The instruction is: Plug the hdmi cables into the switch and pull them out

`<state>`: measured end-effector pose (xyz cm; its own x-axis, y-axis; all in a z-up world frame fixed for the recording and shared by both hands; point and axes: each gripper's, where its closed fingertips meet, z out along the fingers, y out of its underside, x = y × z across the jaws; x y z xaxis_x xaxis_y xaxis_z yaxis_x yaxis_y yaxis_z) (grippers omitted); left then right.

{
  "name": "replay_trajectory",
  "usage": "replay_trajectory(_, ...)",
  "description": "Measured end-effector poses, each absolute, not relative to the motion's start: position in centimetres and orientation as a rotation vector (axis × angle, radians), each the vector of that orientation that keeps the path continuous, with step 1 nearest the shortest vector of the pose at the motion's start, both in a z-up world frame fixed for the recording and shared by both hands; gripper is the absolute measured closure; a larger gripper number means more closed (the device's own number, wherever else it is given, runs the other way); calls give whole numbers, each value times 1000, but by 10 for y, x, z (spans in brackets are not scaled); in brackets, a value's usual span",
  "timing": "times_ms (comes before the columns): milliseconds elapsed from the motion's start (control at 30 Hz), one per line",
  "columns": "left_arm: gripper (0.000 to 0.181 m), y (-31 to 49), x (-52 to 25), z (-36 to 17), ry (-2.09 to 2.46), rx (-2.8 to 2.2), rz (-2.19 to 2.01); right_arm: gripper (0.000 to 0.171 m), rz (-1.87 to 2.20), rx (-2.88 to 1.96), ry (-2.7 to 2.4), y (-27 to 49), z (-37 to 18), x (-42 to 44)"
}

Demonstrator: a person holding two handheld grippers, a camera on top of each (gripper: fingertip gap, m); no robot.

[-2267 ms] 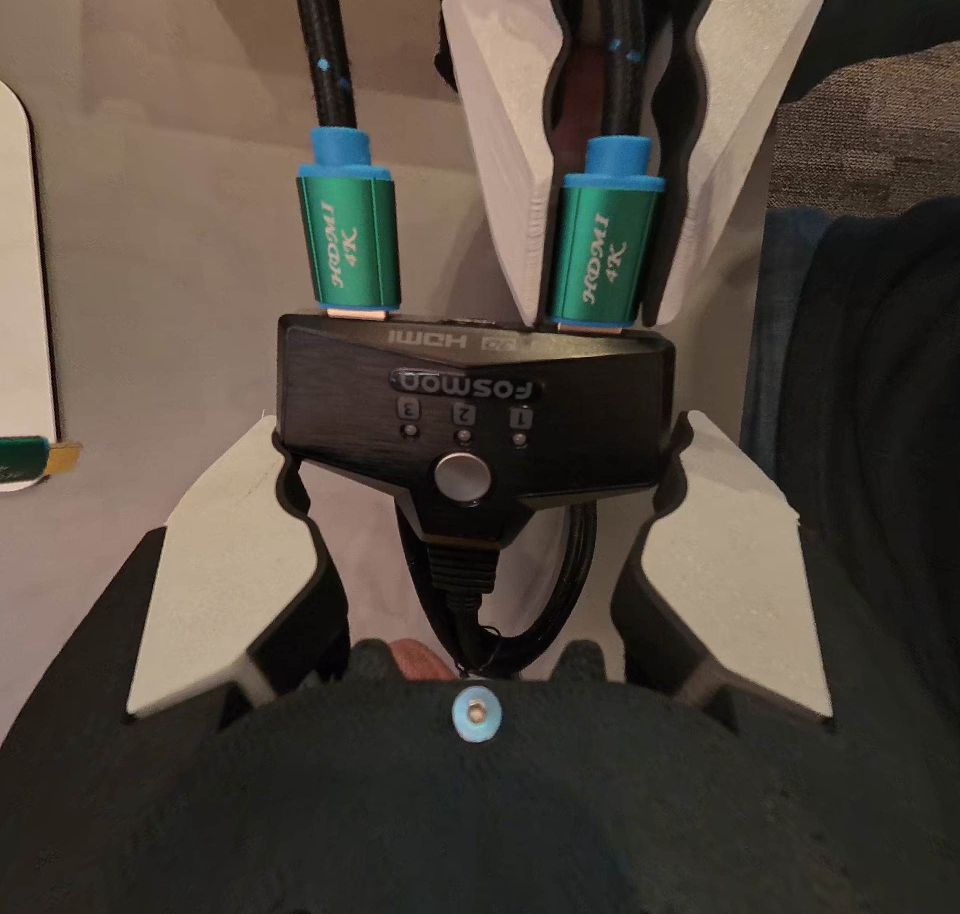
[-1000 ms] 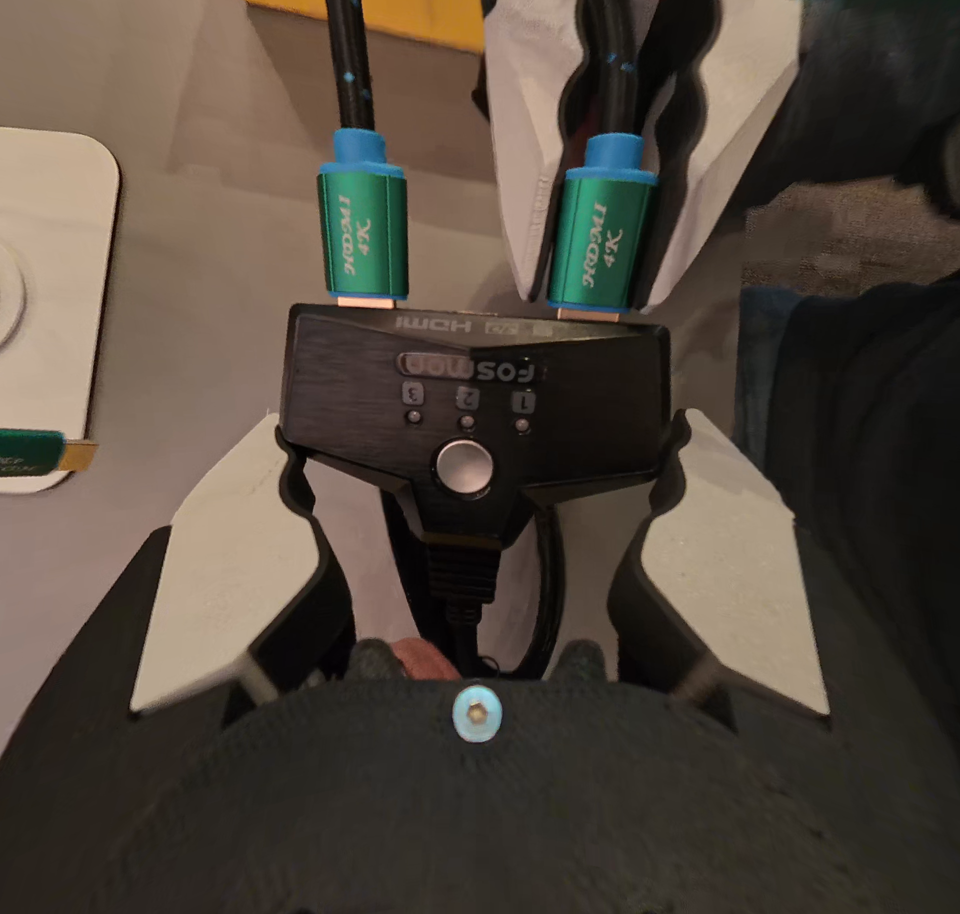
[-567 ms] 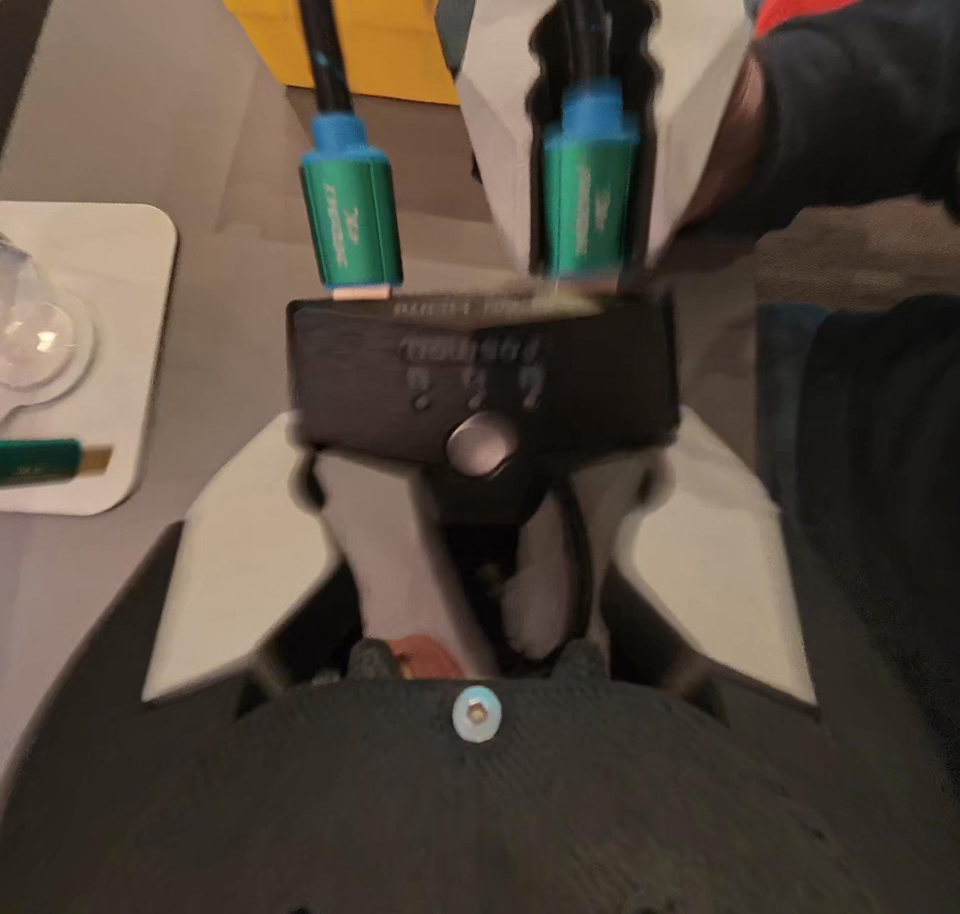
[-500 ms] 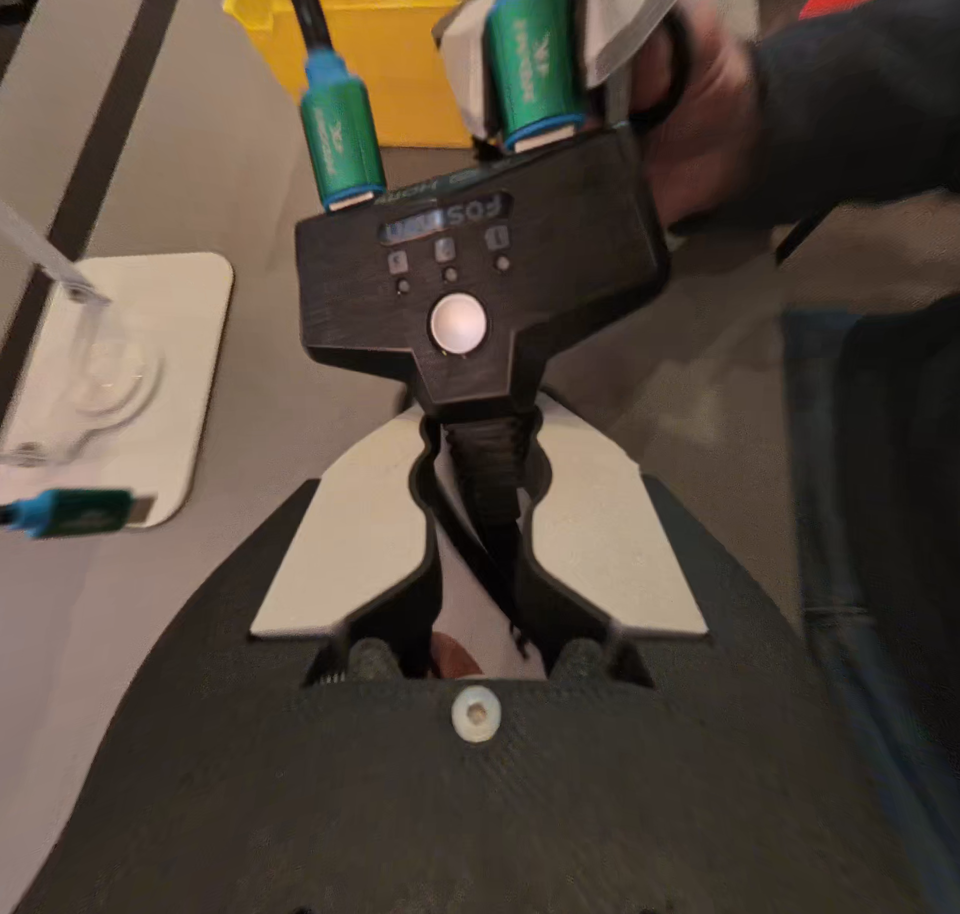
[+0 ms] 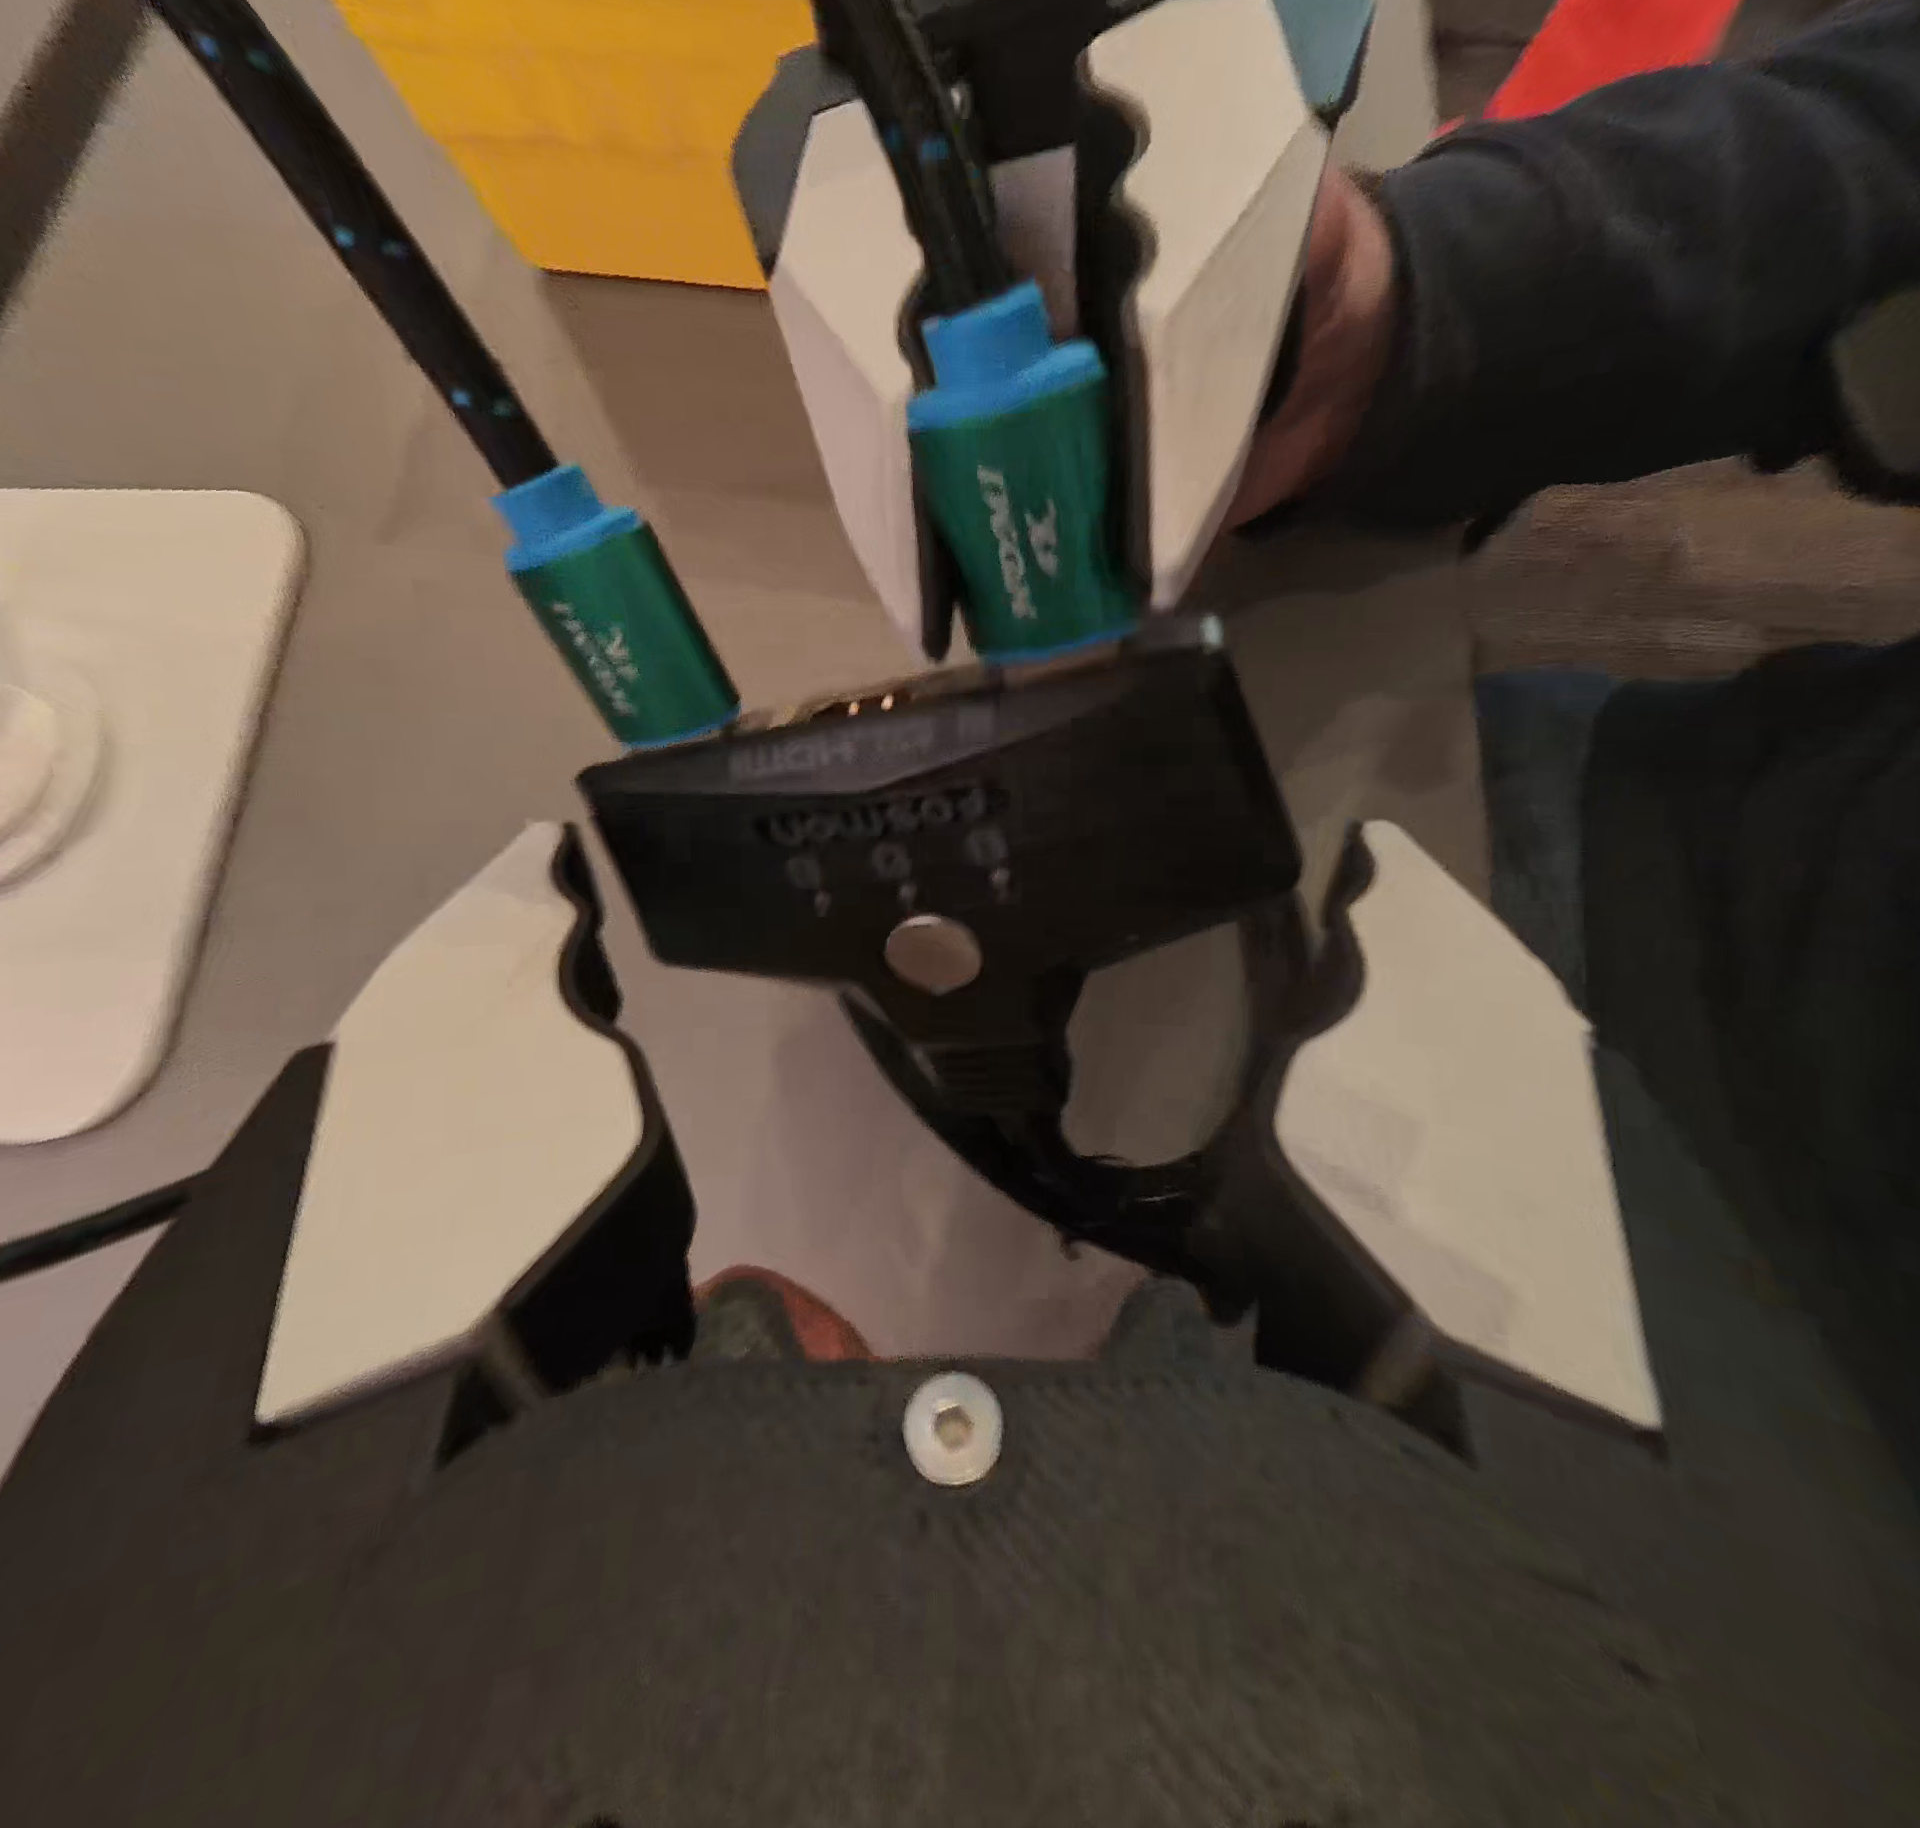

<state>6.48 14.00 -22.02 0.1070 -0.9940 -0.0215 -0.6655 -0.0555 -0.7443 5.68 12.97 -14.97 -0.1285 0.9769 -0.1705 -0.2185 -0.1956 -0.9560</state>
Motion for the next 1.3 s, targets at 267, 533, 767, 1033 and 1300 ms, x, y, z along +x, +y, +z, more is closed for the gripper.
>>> replay_trajectory(267, 38, 131, 77, -237, 1672, -1911, -893, 154, 1463, -1119, -1111, 121, -160, 42)
replay_trajectory(533, 39, 131, 84, -246, 1695, -1900, -862, 153, 1415, -1125, -1144, 119, -165, 41)
replay_trajectory(767, 40, 139, 73, -241, 1733, -1888, -727, 153, 1416, -1148, -1126, 120, -168, 47)
replay_trajectory(1033, 41, 141, 47, -250, 1914, -1978, -431, 153, 1402, -1223, -1141, 116, -193, 46)
replay_trajectory(1300, 41, 138, 37, -263, 2023, -2011, -345, 149, 1365, -1215, -1229, 113, -198, 37)
